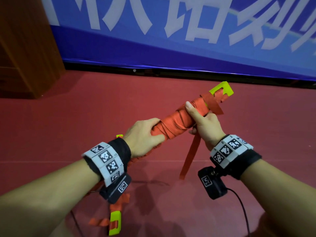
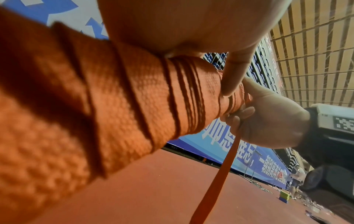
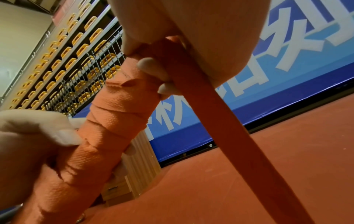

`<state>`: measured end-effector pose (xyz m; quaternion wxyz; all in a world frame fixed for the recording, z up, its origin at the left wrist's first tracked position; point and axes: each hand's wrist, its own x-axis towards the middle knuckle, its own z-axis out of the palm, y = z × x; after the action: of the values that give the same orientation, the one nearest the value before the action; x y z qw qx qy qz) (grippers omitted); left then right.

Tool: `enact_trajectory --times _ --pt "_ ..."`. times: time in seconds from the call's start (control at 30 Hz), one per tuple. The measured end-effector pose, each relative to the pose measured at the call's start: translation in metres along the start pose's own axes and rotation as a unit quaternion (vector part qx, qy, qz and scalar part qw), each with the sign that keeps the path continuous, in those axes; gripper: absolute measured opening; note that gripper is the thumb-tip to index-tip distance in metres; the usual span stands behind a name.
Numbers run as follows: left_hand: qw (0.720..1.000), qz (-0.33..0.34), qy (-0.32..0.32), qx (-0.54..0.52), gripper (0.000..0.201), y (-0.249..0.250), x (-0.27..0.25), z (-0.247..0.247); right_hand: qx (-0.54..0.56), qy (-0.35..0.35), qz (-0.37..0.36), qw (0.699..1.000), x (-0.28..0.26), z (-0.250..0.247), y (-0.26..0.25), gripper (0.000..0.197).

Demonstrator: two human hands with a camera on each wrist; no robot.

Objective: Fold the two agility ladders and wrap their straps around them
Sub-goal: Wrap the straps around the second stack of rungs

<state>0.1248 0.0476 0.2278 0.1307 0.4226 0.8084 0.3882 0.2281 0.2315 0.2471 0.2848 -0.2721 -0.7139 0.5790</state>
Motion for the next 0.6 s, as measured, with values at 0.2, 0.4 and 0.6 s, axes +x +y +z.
enact_trajectory --times 0.2,0.4,0.6 --pt "0.969 0.069 0.081 0.221 0.078 0.0023 -0.0018 0.0118 -0.009 0.035 0.025 0.999 -0.004 0.0042 0.0009 0.051" --pt "0.97 0.075 0.121 0.199 0.065 -0.0037 0.002 0.0075 -0.041 -0.002 0.005 0.999 -0.0083 0.001 -0.0043 0.053" --pt "0.973 0.082 0.137 0.168 0.058 -0.0054 0.0018 0.0035 -0.045 -0.033 -0.024 0.998 -0.0073 -0.0019 -0.0062 0.051"
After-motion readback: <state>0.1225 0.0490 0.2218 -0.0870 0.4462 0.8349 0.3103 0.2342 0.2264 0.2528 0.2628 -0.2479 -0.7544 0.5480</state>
